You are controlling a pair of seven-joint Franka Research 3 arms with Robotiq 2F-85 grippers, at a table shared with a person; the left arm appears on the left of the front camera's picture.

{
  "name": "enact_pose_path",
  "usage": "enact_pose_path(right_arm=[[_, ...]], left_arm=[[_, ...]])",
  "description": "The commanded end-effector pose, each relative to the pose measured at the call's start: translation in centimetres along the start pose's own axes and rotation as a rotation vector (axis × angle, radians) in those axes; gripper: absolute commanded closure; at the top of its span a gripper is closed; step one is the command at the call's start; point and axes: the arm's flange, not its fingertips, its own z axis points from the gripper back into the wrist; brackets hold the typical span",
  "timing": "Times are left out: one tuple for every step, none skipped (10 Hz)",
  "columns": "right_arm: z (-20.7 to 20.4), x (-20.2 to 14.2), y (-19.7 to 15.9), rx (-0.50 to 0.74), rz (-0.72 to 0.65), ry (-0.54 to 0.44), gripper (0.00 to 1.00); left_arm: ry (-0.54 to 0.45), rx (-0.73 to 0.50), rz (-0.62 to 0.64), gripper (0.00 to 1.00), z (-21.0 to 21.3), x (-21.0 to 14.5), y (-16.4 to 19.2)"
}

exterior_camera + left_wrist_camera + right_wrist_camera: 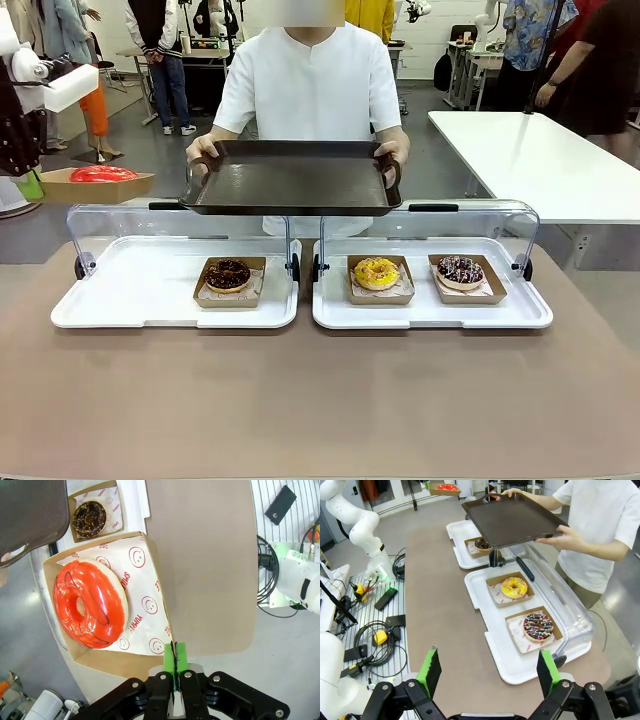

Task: Provide the desired donut to the person.
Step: Place the picked Paper togo box onto the Handle tray extended by the person.

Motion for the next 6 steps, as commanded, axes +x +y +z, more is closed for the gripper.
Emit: enact_pose_path(right_arm=[[0.0,0.1,-0.1,-0.008,-0.009,0.006,0.0],[0.0,0.1,-0.1,-0.008,-0.009,0.006,0.0],[0.0,0.1,-0.1,-0.008,-0.009,0.006,0.0],[0.0,0.1,-0.1,-0.008,-0.009,0.006,0.0],[0.0,0.1,-0.1,-0.008,-0.009,0.006,0.0],[0.0,0.1,-0.1,-0.008,-0.009,0.006,0.0]], left_arm=[[0.007,0.003,0.016,1.0,0.1,0.2,-0.1],[0.0,0.0,0.0,0.99,0.0,0.0,0.0],[0.0,0.026,-0.011,0.99,0.7,0.6,-0.2],[0.02,0.046,0.009,0.99,1.9,1.7,-1.0],[0.046,0.071,-0.011,0.99,4.1,2.6,-0.9],[0.071,0.102,-0.062,0.99,6.4,3.3,0.4]])
